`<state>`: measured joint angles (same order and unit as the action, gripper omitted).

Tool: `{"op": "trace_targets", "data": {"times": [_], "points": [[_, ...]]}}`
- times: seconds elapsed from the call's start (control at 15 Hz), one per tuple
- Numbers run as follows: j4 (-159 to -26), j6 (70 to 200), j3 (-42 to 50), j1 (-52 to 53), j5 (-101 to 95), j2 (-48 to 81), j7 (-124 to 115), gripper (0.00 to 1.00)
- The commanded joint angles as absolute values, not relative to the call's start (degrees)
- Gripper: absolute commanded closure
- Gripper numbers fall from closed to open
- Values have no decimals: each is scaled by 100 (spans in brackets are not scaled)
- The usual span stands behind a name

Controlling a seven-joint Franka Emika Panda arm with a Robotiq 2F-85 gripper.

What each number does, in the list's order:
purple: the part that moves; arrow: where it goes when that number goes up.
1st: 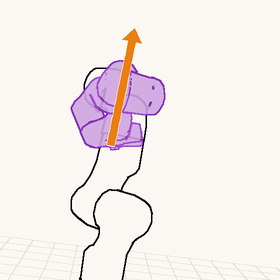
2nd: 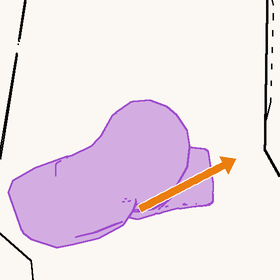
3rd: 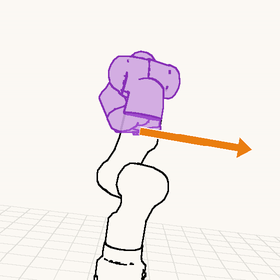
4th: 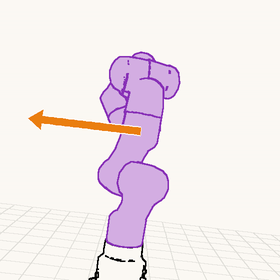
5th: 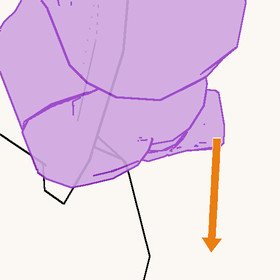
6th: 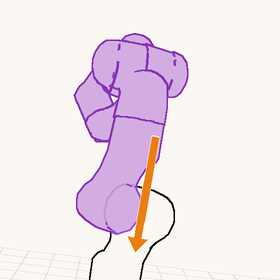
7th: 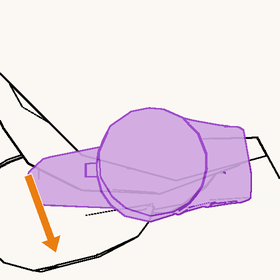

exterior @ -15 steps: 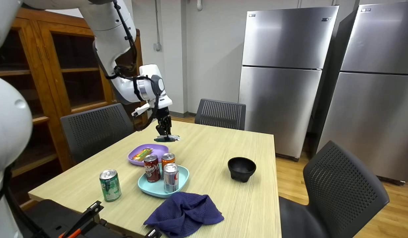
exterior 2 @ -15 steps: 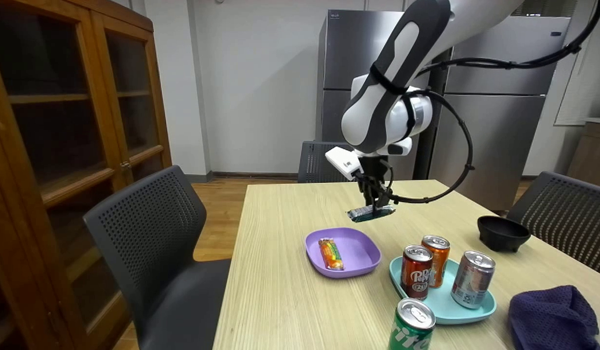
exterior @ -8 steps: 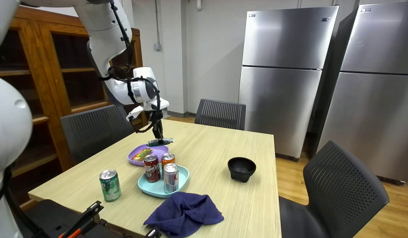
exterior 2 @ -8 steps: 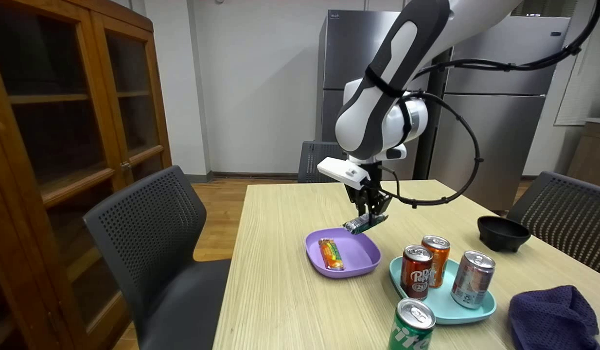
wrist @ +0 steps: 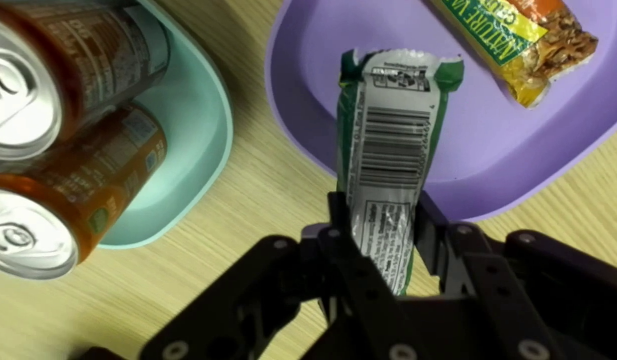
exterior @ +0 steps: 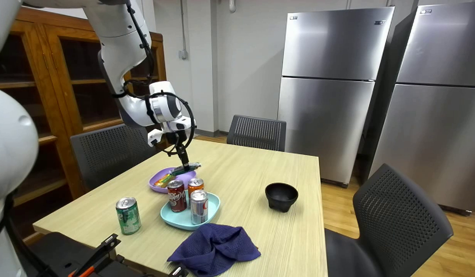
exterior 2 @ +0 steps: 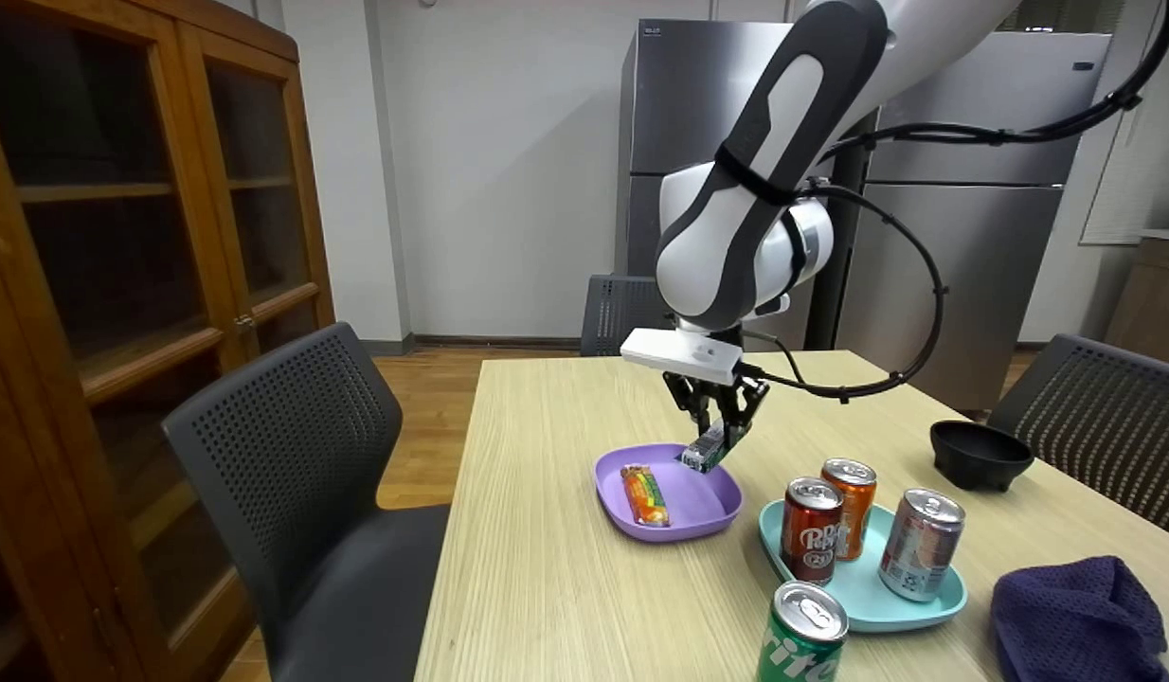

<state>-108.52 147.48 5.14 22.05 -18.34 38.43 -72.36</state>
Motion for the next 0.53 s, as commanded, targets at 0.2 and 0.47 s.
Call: {"op": "trace_targets", "data": {"times": [0.2, 0.47], "points": [[-10870, 15190, 417, 2194, -1926, 3847, -5915, 89], [-10765, 15469, 324, 2142, -1790, 4001, -4966, 89]]}}
